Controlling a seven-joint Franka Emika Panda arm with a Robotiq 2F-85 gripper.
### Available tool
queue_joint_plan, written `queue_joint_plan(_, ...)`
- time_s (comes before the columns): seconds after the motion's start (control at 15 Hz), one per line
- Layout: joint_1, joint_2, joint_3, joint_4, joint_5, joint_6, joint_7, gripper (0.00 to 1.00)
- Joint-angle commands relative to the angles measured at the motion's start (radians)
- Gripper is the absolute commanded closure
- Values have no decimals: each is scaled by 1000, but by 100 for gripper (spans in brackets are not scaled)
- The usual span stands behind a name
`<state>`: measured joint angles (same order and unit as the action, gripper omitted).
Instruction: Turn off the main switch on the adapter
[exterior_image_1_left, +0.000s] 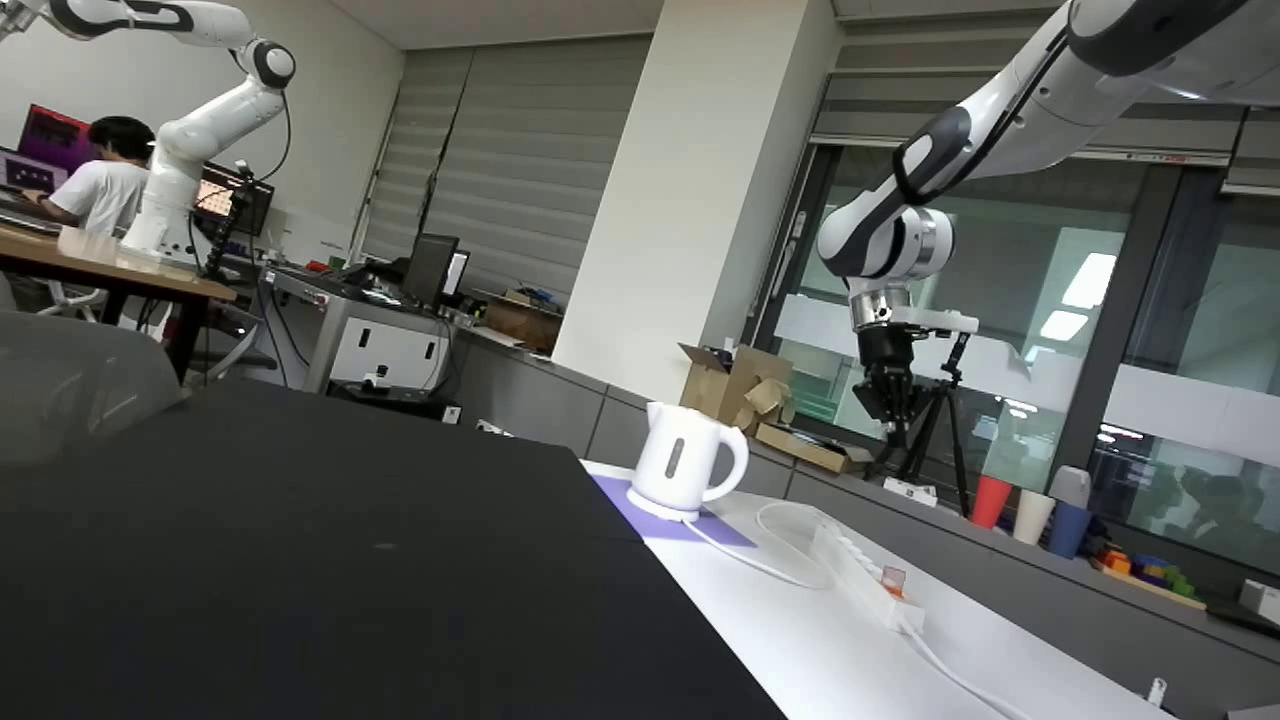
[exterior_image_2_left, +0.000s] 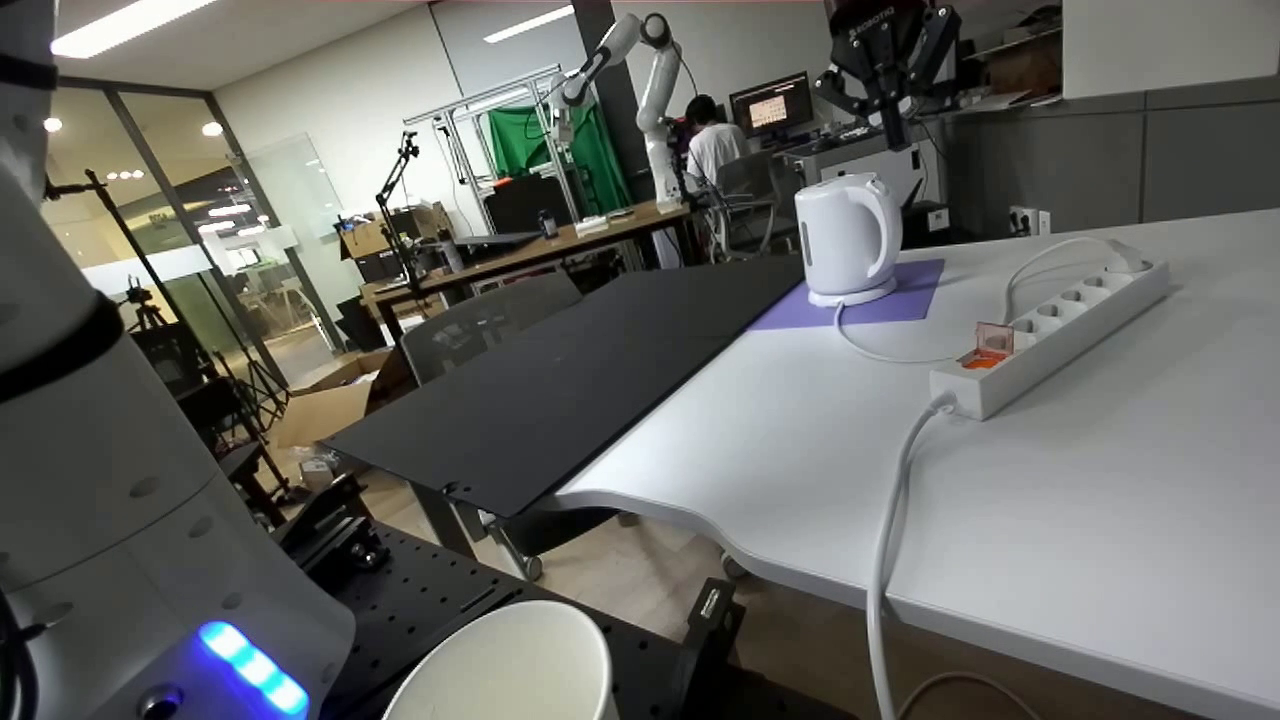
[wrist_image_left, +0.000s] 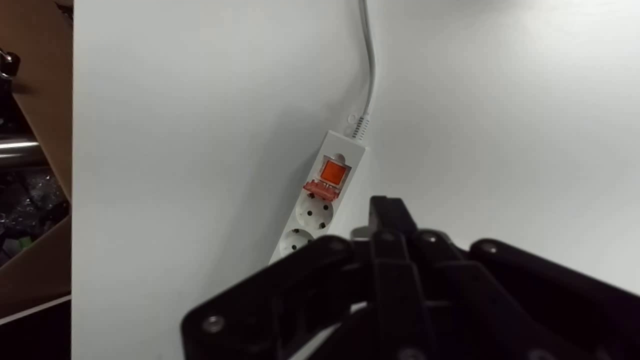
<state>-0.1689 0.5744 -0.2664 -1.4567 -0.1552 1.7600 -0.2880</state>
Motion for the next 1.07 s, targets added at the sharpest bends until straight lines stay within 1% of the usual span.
queue_joint_plan(0.0,-65,29,65,117,23,-22,22,68)
queue_joint_plan(0.2,-96,13,94,123,62,89,31,46)
queue_joint_plan(0.27,-102,10,99,124,72,117,32,40)
queue_joint_plan(0.6,-118,8,112,135,111,179,41,6)
queue_joint_plan(0.67,-120,8,114,134,121,185,43,2)
queue_joint_plan(0.73,-122,9,115,134,125,188,44,0)
queue_joint_plan(0.87,-123,10,116,135,132,186,47,0)
queue_joint_plan(1.0,-113,12,104,137,107,165,65,0)
